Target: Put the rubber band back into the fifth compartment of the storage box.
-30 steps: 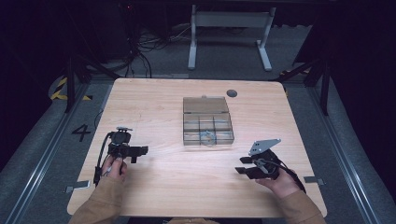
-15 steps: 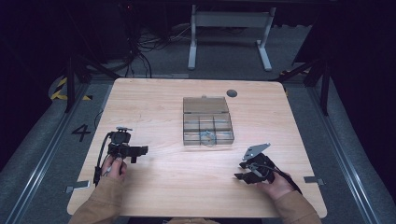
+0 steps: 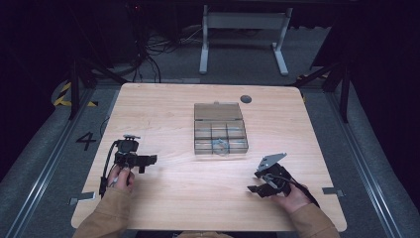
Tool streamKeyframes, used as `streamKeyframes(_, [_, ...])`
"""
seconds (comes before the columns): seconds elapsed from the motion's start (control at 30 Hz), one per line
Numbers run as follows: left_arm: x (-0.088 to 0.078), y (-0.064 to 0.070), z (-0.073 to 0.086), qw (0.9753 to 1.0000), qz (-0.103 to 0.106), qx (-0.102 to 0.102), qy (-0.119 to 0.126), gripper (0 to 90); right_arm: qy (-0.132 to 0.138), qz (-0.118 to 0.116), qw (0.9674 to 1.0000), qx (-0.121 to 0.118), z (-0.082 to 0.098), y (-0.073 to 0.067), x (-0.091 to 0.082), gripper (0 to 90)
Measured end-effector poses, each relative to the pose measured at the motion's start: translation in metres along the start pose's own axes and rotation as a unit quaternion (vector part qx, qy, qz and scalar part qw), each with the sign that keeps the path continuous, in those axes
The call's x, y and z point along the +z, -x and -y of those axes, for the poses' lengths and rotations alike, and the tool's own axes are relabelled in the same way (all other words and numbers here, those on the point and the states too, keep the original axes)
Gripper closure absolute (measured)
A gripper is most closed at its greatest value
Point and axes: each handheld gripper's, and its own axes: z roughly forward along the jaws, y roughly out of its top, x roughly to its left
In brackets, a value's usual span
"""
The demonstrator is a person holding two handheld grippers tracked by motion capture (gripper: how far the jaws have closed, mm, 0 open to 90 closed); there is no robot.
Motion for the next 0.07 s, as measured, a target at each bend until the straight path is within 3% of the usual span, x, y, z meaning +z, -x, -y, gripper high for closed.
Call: streamKeyframes(0.07, [0.0000, -0.0003, -0.0002, 1.0000, 0.002, 0.001, -0.001, 16.0, 0.000, -0.002, 1.0000, 0.006, -0.0003, 0.0010, 0.0001, 37.7])
